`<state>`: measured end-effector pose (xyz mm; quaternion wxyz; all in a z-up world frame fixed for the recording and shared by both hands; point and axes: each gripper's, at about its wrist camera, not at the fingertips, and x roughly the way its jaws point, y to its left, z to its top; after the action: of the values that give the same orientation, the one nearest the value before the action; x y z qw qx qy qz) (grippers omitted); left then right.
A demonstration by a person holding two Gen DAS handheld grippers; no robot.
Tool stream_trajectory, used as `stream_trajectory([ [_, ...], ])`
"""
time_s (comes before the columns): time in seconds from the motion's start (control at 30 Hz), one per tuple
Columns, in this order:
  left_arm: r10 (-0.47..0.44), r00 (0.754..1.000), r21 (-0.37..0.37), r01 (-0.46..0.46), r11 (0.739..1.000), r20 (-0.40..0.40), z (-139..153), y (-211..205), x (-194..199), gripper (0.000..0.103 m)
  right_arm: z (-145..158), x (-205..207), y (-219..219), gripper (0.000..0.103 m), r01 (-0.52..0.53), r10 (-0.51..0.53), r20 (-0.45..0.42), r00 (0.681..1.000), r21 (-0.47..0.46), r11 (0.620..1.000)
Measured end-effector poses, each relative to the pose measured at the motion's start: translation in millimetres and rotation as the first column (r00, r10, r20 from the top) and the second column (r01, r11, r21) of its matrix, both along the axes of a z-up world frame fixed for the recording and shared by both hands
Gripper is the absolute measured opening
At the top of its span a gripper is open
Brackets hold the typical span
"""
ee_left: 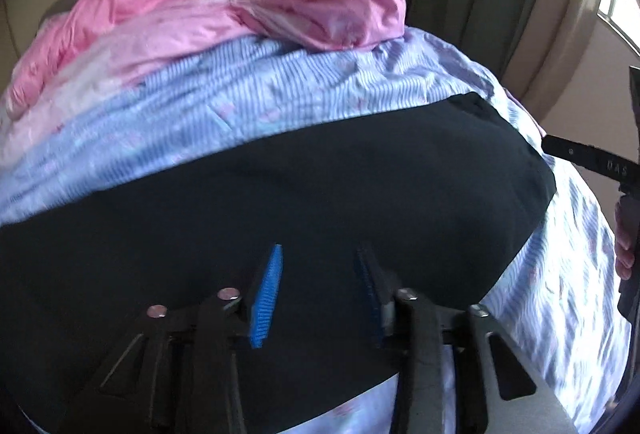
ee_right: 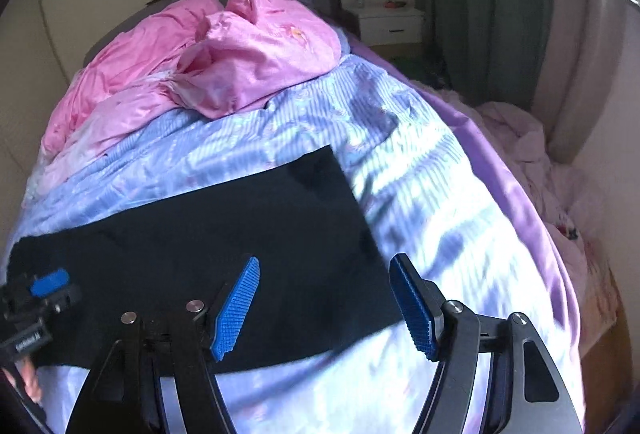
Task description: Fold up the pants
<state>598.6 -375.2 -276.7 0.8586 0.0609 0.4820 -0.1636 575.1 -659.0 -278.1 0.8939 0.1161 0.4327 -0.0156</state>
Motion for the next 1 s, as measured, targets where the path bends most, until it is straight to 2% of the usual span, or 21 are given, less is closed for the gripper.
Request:
stream_trajectory([
  [0.03,0.016,1.0,-0.012,-0.016,1.0,-0.012,-4,-4,1,0.026,-4,6,-4,0.069,-0.022,0.022,-0.012,1.0,0.017,1.0],
  [0.17,0.043,0.998,-0.058,-0.046,0.997,-0.054,-14,-19,7,0.018,-24,32,-15,0.069,-0.081,0.085,-0.061,0.995,0.059,0.995],
  [0.3,0.052,0.995,-0.034,-0.055,0.998,-0.088,-28,-32,16,0.014,-46,52,-25,0.067,-0.085,0.097,-0.118,0.988,0.105,0.991],
  [0.43,0.081,0.988,-0.033,-0.086,0.996,-0.132,-45,-31,25,0.011,-60,62,-26,0.062,-0.109,0.127,-0.146,0.981,0.124,0.986],
  [0.67,0.091,0.985,-0.019,-0.095,0.995,-0.145,-55,-33,30,0.011,-71,71,-19,0.047,-0.167,0.186,-0.178,0.966,0.118,0.979],
  [0.77,0.088,0.985,-0.011,-0.091,0.996,-0.147,-56,-33,30,0.011,-75,73,-15,0.045,-0.17,0.186,-0.19,0.964,0.099,0.981],
  [0.83,0.086,0.985,-0.006,-0.088,0.996,-0.148,-57,-34,31,0.011,-75,74,-16,0.038,-0.16,0.176,-0.199,0.964,0.093,0.983],
  [0.9,0.082,0.985,0.001,-0.083,0.997,-0.153,-57,-35,31,0.011,-72,77,-17,0.026,-0.147,0.164,-0.211,0.964,0.093,0.985],
  [1.0,0.081,0.984,0.005,-0.081,0.997,-0.16,-48,-34,35,0.01,-63,79,-11,0.018,-0.159,0.171,-0.219,0.961,0.069,0.985],
])
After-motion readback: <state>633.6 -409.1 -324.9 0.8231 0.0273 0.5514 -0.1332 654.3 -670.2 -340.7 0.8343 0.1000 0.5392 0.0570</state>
